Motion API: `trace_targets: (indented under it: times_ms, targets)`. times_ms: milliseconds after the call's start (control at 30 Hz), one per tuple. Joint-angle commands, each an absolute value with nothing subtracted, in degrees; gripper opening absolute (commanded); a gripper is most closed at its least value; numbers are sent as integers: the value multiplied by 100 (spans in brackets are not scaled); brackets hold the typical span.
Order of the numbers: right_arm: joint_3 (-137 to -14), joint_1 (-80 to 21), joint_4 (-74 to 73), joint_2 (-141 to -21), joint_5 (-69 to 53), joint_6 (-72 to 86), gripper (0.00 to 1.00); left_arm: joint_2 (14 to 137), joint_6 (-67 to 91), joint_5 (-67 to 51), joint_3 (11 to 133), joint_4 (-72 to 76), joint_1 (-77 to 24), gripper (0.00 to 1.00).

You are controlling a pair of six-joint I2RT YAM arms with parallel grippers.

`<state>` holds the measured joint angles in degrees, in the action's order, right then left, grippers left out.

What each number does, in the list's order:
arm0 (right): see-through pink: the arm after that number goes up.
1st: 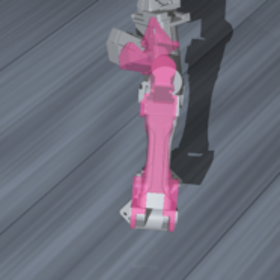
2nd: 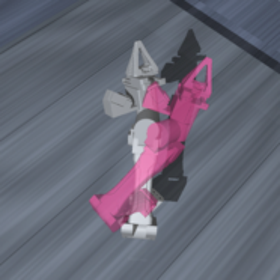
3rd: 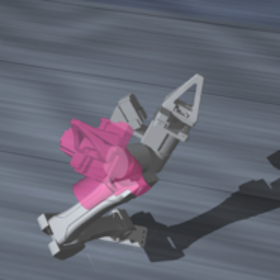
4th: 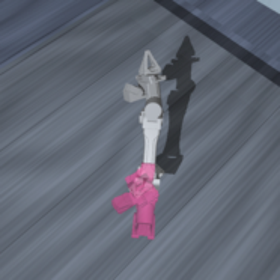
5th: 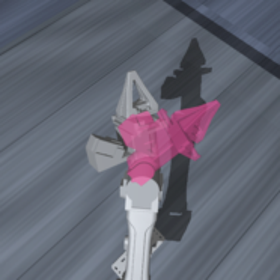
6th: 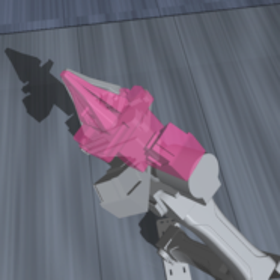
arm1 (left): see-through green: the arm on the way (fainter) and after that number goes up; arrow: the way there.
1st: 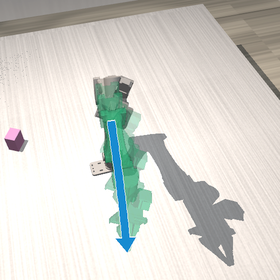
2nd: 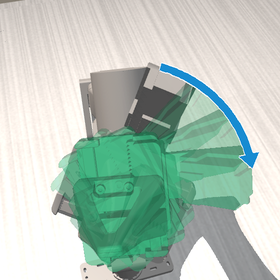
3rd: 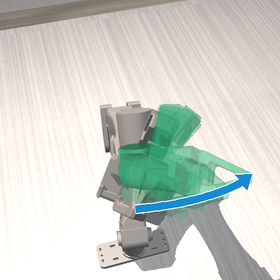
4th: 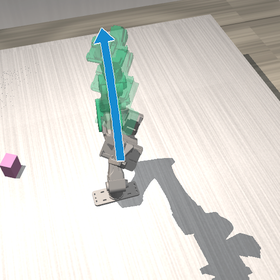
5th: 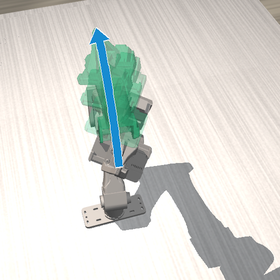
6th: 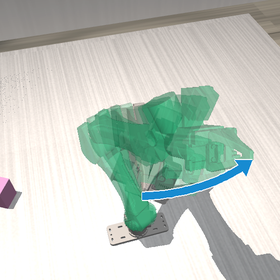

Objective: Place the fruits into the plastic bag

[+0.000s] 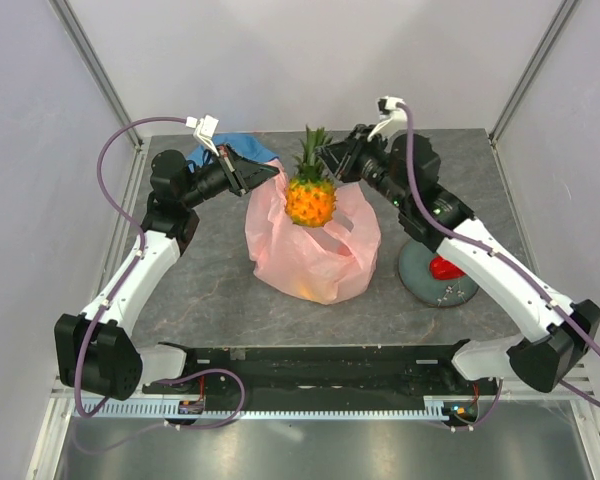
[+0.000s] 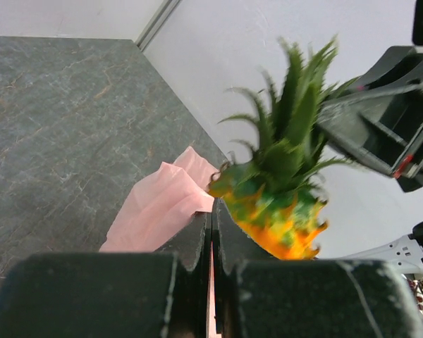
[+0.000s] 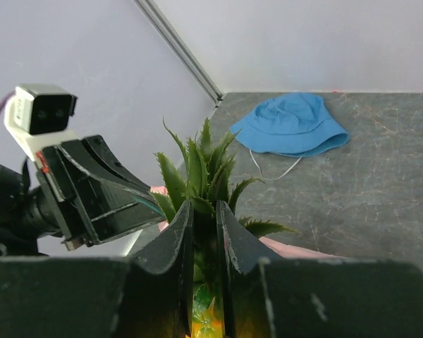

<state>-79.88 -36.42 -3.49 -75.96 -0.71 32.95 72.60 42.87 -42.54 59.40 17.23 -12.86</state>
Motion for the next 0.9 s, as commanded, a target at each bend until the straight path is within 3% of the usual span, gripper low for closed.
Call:
trace_targets:
  times_ms: [0,633,867]
  targets:
    - [-7919,-3911,167,-7725,535,2927,0,7268,4482,-4456,5959,2127,-1248,2]
    - [-6812,-3955,97,-7594,2021,2259,0,7198,4597,-4509,5862,2373,-1248,2]
    - [-6960,-4780,431,-7927,2031,2294,0,7295,4693,-4439,5871,2356,-1257,2]
